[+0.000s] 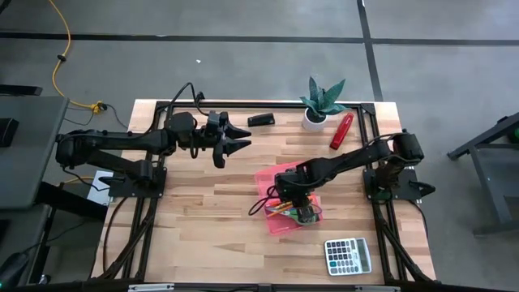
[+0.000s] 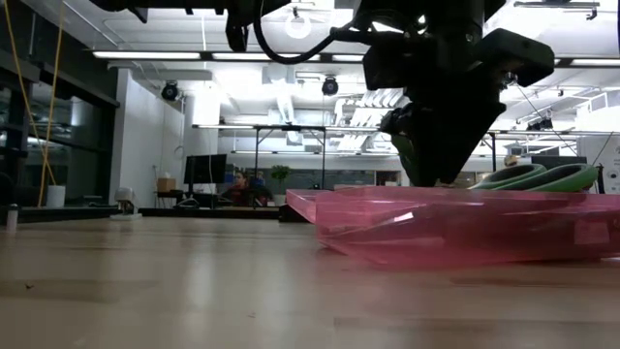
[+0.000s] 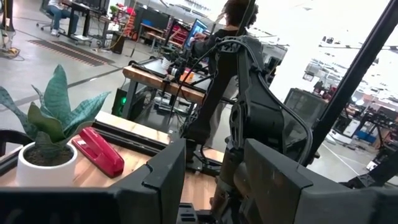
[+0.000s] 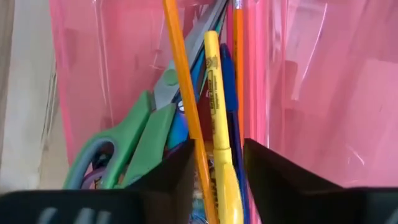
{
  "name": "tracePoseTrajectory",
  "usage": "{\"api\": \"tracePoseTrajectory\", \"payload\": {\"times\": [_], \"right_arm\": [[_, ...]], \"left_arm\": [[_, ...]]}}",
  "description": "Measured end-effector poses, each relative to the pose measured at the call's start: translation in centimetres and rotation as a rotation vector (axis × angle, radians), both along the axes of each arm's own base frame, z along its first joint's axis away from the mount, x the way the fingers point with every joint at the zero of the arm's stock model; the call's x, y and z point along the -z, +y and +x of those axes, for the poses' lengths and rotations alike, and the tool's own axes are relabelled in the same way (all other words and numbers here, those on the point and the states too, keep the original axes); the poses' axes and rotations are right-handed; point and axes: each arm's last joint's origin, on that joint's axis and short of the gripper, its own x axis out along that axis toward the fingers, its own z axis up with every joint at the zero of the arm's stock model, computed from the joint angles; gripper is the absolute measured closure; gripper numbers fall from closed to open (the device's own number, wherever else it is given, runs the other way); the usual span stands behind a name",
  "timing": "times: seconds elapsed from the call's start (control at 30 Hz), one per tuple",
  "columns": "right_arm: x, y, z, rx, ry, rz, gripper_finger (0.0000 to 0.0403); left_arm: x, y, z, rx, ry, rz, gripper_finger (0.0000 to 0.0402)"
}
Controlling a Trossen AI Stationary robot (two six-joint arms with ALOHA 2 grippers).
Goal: Pack school essentials
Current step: Return to Home Position
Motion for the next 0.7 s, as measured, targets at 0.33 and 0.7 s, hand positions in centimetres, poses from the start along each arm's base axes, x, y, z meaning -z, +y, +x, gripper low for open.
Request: {"api": "tracePoseTrajectory", "payload": {"times": [0.33, 0.7], "right_arm": [[-2.9, -1.8, -2.8, -0.001, -0.035, -0.057, 0.0196], [-6.0, -6.1, -11.6, 0.500, -0.685, 0.151, 0.0216]], "left_arm": [[-0.7, 0.0, -1.1, -0.014, 0.003, 0.024, 0.0249], [-1.5, -0.8, -3.1, -0.027, 0.039, 0.022, 0.0251]]}}
